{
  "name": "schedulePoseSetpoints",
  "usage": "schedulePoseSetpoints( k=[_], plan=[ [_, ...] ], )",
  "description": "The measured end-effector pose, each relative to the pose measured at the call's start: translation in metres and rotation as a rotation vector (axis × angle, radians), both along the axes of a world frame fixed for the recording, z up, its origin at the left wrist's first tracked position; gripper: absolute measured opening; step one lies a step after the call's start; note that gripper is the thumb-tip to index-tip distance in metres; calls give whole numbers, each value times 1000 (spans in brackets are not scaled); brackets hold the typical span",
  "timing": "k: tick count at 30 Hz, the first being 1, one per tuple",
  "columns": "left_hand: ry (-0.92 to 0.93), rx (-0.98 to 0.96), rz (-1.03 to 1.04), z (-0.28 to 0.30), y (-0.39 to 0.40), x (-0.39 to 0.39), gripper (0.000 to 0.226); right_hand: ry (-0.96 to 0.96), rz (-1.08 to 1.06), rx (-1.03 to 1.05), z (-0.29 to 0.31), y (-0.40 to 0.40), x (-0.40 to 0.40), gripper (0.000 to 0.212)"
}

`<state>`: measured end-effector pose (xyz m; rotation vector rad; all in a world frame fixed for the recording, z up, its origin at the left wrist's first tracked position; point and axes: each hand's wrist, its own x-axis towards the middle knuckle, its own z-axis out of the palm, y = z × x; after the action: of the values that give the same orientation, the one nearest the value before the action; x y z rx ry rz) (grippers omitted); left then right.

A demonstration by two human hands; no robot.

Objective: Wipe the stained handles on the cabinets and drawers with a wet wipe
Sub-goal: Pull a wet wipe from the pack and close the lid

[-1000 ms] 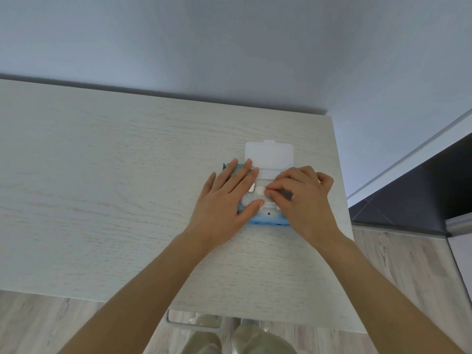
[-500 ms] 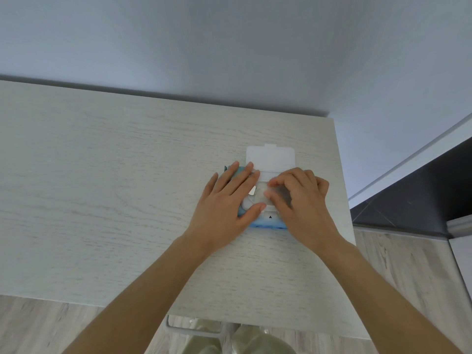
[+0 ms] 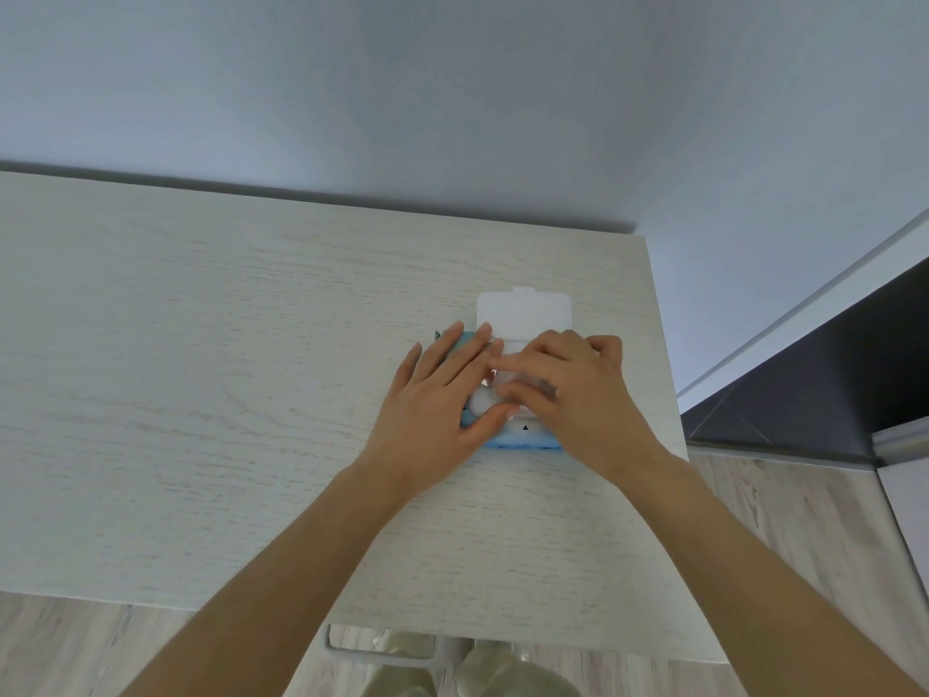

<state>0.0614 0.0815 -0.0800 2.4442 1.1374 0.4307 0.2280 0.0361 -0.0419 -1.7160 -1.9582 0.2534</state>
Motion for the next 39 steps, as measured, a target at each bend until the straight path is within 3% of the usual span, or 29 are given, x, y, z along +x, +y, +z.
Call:
schedulePoseSetpoints(
  k=[3, 9, 13, 17, 21, 25, 27, 33, 39],
  plan=[
    [23, -2, -1, 0, 0, -1, 70, -10, 11, -49, 1, 1, 2, 8],
    [27, 9, 1, 1, 2, -1, 76, 50, -127, 49, 14, 2, 6, 5],
    [2, -2, -1, 2, 0, 0, 75, -39, -84, -31, 12, 3, 0, 16],
    [-17, -29, 11, 2, -1, 0, 75, 140, -62, -78, 7, 2, -5, 12],
    [-27, -23, 19, 1, 0, -1, 70, 246, -214, 3, 15, 4, 4, 8],
    [-23, -15, 16, 1, 0, 0, 68, 67, -133, -17, 17, 3, 4, 28],
    [-25, -17, 15, 1, 0, -1, 68, -1, -36, -39, 14, 3, 1, 27],
    [-3, -21, 11, 2, -1, 0, 74, 106, 10, -173, 8, 6, 3, 18],
    [10, -7, 24, 2, 2, 0, 77, 297, -243, -29, 13, 5, 11, 11]
  ],
)
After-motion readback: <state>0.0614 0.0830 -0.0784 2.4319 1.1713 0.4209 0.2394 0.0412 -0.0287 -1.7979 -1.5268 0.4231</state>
